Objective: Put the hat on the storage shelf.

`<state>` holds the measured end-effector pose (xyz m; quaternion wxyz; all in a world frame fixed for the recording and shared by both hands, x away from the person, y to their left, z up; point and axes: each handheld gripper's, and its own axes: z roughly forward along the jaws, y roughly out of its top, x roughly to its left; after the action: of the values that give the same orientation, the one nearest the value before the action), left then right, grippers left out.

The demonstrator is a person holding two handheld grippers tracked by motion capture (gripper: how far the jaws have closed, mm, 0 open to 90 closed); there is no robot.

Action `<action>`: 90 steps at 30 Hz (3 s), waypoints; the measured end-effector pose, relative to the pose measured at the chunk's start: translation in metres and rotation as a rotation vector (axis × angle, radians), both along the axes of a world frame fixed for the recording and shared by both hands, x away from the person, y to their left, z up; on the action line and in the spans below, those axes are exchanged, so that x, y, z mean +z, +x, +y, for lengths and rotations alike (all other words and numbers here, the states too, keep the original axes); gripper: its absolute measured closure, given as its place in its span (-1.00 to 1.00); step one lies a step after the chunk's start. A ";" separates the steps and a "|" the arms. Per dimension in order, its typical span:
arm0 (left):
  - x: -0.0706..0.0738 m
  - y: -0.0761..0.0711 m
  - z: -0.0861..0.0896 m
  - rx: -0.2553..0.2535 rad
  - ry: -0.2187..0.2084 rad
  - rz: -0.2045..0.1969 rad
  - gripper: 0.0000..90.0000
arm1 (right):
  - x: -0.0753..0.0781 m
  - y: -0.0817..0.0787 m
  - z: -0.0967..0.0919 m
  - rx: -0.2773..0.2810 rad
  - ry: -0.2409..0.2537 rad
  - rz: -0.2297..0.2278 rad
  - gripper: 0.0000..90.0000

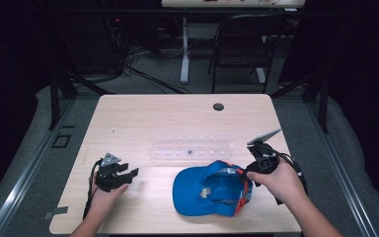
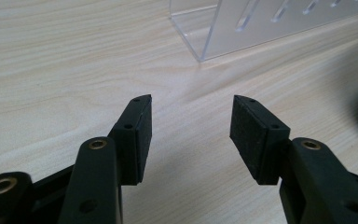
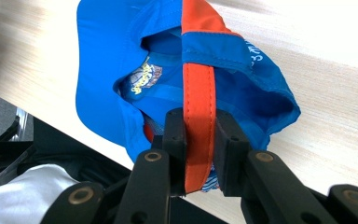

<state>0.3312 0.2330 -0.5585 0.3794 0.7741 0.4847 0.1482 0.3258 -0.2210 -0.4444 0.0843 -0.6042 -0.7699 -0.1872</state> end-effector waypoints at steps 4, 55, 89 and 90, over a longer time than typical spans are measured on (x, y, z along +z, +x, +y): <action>0.000 0.000 0.000 0.001 -0.001 -0.002 0.09 | 0.006 0.001 0.004 -0.008 -0.021 -0.003 0.71; -0.001 0.000 -0.001 -0.001 0.002 0.000 0.09 | 0.063 0.016 0.004 -0.009 0.323 0.116 0.72; -0.002 0.000 -0.002 -0.005 0.006 -0.005 0.09 | 0.087 0.037 0.034 0.048 0.543 0.107 0.72; -0.002 0.000 -0.002 -0.005 0.005 -0.005 0.09 | 0.088 0.037 0.035 0.046 0.552 0.104 0.72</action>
<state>0.3316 0.2310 -0.5603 0.3789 0.7759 0.4814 0.1504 0.3633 -0.1858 -0.3565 0.2890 -0.5494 -0.6982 -0.3566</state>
